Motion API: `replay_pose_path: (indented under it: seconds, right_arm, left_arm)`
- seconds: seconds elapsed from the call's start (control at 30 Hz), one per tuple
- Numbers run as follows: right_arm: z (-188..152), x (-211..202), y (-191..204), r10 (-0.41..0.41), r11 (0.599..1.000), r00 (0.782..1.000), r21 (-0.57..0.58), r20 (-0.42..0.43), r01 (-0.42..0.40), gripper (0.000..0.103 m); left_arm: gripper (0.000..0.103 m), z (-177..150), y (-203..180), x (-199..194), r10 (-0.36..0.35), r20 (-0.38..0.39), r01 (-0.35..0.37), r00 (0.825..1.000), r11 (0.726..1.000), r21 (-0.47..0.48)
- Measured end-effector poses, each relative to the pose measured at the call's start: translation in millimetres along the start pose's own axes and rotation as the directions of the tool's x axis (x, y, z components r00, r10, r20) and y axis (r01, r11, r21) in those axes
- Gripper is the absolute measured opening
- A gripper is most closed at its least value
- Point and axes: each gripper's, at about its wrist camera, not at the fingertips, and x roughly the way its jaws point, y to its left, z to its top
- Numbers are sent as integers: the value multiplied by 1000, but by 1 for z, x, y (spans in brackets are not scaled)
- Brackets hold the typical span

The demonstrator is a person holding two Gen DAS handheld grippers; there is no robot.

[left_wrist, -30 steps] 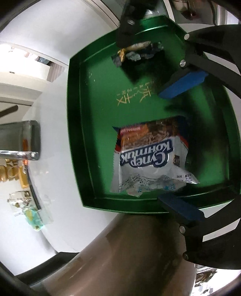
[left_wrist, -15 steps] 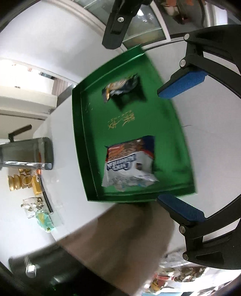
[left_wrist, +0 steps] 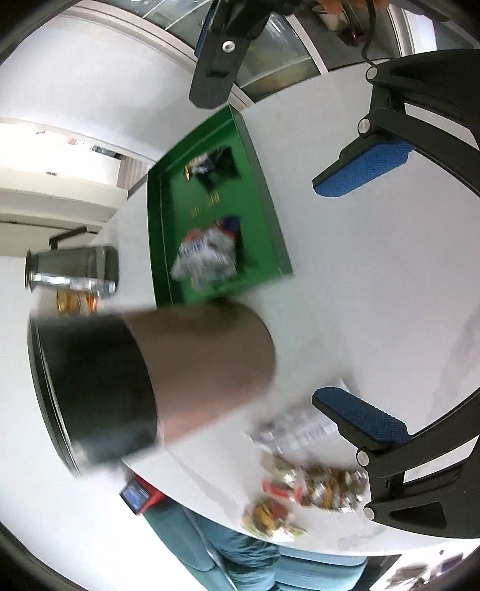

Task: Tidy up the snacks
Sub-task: 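Withdraw both tools from the tray back toward the remaining snacks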

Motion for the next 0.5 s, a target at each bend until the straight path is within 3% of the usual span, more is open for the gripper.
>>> replay_pose_path:
  seconds: [0.17,0.5]
  right_arm:
    - [-7,1,60,2,1000,1000,-13,-3,-2,103]
    - [-17,29,175,-11,1000,999,-4,-37,11,103]
  left_arm:
    - [101,-18,65,-21,21,14,-21,1000,1000,-14]
    - [101,-36,196,-24,61,7,-60,998,998,-35]
